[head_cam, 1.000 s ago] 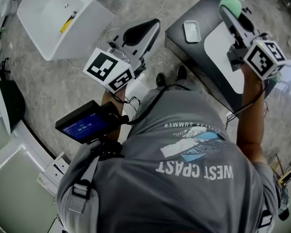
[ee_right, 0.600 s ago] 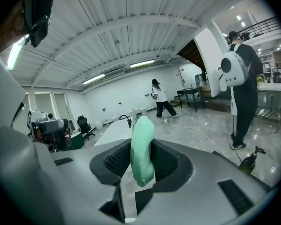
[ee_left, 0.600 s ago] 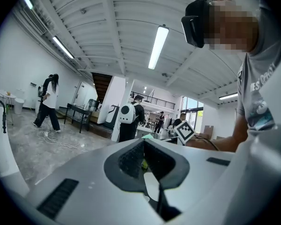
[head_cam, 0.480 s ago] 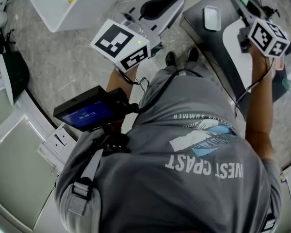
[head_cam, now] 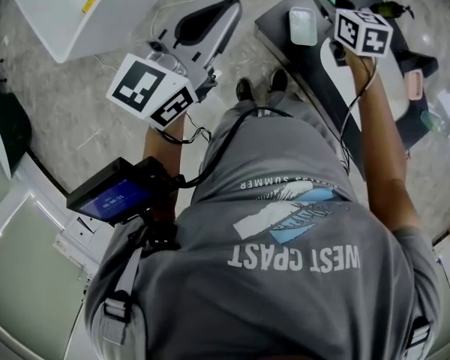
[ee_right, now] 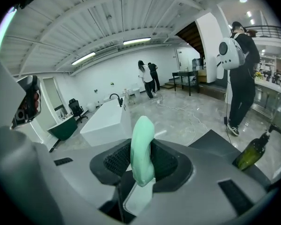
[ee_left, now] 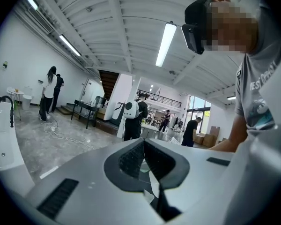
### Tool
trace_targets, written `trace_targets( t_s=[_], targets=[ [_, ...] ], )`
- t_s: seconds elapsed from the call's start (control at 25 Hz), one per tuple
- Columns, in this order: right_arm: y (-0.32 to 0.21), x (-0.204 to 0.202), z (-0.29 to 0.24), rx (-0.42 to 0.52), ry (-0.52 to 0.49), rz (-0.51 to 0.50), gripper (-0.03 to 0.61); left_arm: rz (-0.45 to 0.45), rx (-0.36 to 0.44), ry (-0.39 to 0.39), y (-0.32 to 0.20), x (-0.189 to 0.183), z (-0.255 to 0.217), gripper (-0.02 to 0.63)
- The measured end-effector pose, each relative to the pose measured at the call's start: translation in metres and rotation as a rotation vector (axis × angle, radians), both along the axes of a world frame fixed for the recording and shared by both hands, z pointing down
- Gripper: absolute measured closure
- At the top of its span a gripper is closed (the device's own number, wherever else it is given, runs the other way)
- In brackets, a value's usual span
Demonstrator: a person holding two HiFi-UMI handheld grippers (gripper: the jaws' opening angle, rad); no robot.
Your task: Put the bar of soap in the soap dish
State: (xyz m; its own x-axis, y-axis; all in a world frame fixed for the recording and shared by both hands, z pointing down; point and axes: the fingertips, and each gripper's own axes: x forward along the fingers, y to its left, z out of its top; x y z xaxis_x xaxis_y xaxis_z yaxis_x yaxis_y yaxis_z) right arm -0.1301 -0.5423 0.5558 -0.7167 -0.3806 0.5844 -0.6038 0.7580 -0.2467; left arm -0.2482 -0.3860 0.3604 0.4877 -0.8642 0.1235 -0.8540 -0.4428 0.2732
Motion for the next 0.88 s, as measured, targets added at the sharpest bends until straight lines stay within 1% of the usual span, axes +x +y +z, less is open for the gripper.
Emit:
trace_targets(
  t_s=[0.24,0.56,0.72,0.88],
  targets=[
    [-0.001,0.002,0.049,-0.031,0.111,-0.022,0.456,-0.029,-0.016,0.004,0.0,-0.008,0.005,0.607],
    [0.017,0.013,0.111,-0.068,0.305,-0.065,0.456,-0.058,-0.031,0.009,0.0,-0.016,0.01,0.607],
    [0.024,0.014,0.128,-0.065,0.366,-0.095,0.456,-0.068,-0.038,0.009,0.0,-0.018,0.012,0.607],
    [0.036,0.019,0.144,-0.094,0.419,-0.116,0.456,-0.077,-0.044,0.011,0.001,-0.02,0.013,0.607]
  ],
)
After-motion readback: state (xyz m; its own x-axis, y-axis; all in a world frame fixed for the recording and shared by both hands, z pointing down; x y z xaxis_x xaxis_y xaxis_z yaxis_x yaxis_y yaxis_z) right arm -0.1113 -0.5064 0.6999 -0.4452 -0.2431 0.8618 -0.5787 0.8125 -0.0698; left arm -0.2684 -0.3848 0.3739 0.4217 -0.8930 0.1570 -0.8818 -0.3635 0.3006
